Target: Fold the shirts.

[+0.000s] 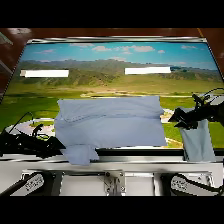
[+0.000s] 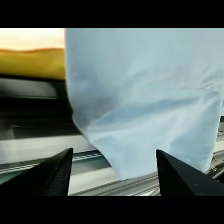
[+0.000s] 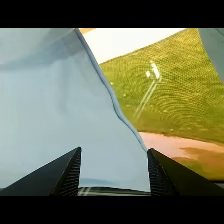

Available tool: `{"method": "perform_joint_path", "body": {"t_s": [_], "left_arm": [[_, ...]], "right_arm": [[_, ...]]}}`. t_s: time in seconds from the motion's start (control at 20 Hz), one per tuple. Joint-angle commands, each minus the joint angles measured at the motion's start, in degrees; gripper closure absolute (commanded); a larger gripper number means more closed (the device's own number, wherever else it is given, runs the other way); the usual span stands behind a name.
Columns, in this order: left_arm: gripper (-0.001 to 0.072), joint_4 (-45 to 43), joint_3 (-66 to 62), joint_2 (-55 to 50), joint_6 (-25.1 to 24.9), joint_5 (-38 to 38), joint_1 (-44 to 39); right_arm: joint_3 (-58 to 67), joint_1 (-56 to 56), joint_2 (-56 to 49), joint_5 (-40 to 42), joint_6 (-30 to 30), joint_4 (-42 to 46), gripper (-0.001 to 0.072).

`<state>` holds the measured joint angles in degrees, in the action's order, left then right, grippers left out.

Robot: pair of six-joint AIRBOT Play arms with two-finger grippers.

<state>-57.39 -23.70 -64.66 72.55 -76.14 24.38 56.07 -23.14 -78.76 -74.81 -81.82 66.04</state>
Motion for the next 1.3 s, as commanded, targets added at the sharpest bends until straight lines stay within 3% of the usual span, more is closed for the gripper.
{"method": "perform_joint_path", "body": {"t_s": [0.0, 0.45, 0.7, 0.8, 0.85, 1.05, 1.25], "left_arm": [[0.011, 0.7, 0.7, 0.0, 0.1, 2.3, -2.4], [0.0121, 4.5, 4.4, 0.0, -1.4, 7.4, -2.6], [0.0524, 5.0, 4.4, 0.0, -1.5, 7.7, -2.6], [0.0673, 6.4, 4.4, 0.0, -3.7, 7.0, -2.6], [0.0675, 7.6, 4.4, 0.0, -4.5, 6.3, -2.6], [0.0675, 8.2, 4.4, 0.0, -4.5, 4.7, -2.6], [0.0674, 8.2, 4.4, 0.0, -4.4, 4.7, -2.6]], "right_arm": [[0.0, 0.0, 0.1, 0.2, -0.3, -1.7, 0.0176], [0.0, 0.0, 0.1, 0.0, -1.2, -1.7, 0.0177], [0.0, 0.0, 0.1, -0.3, -1.6, -1.6, 0.0177], [0.0, 0.0, 0.0, -0.7, -1.5, -1.4, 0.0161], [0.0, 0.0, 0.0, -1.7, -0.1, -1.2, 0.0076], [-1.4, -2.2, 0.0, -7.2, 2.4, 0.9, 0.0077], [-8.1, -3.9, 0.0, -6.7, 3.1, 0.8, 0.0077]]}}
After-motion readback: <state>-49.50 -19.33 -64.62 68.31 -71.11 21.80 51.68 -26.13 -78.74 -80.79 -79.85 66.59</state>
